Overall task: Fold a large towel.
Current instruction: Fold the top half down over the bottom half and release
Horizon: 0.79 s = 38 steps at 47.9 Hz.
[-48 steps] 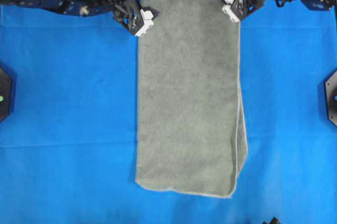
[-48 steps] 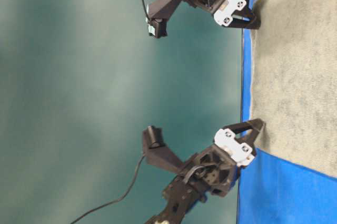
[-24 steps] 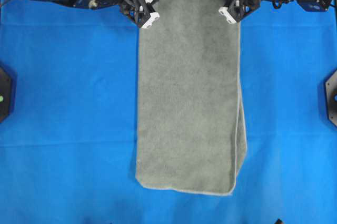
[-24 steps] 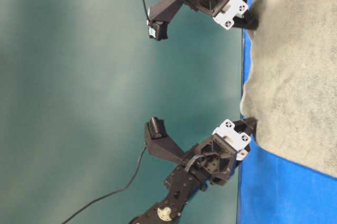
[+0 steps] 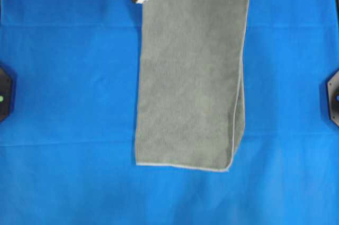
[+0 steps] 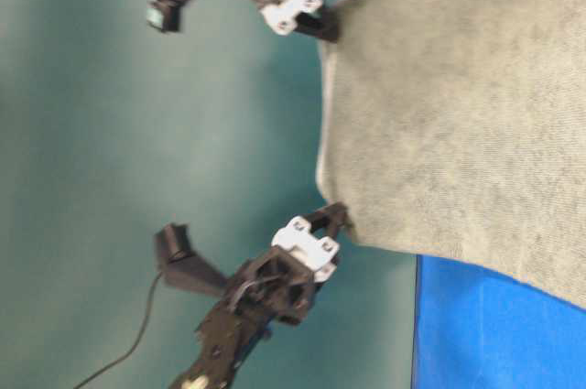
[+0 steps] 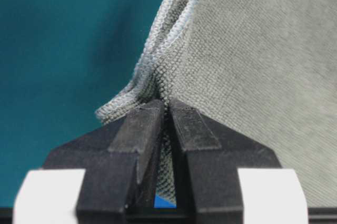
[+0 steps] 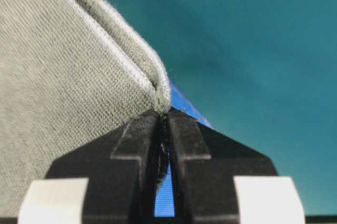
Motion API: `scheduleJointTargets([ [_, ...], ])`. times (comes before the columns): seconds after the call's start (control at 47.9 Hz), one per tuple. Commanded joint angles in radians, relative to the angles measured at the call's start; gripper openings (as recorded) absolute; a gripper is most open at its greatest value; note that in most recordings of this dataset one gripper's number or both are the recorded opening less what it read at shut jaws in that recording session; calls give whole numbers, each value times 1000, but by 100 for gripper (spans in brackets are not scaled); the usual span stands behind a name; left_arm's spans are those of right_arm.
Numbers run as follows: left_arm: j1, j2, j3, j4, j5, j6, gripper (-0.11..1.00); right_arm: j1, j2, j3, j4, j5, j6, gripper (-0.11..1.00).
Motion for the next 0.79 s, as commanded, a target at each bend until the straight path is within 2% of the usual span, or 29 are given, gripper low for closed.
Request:
scheduleJointTargets([
  [0.0,-18,-100,17,0,5,3,3,23,-89,6,-3,31,6,5],
  [0.146,-98,-221,109,0,2,8,3,126,-207,63,3,92,15,5],
  [0.271,-187,-285,198,-2,0,0,3,244,-308,135,12,137,34,5],
  [0.375,-273,-324,267,-2,0,-23,3,360,-390,199,29,178,75,5],
  [0.563,-448,-347,353,-8,5,-49,3,569,-443,272,41,236,175,5],
  [0.668,-541,-328,370,-11,8,-67,3,686,-413,304,44,238,253,5],
  [0.772,-647,-302,367,-11,14,-114,3,787,-359,310,44,232,336,5],
])
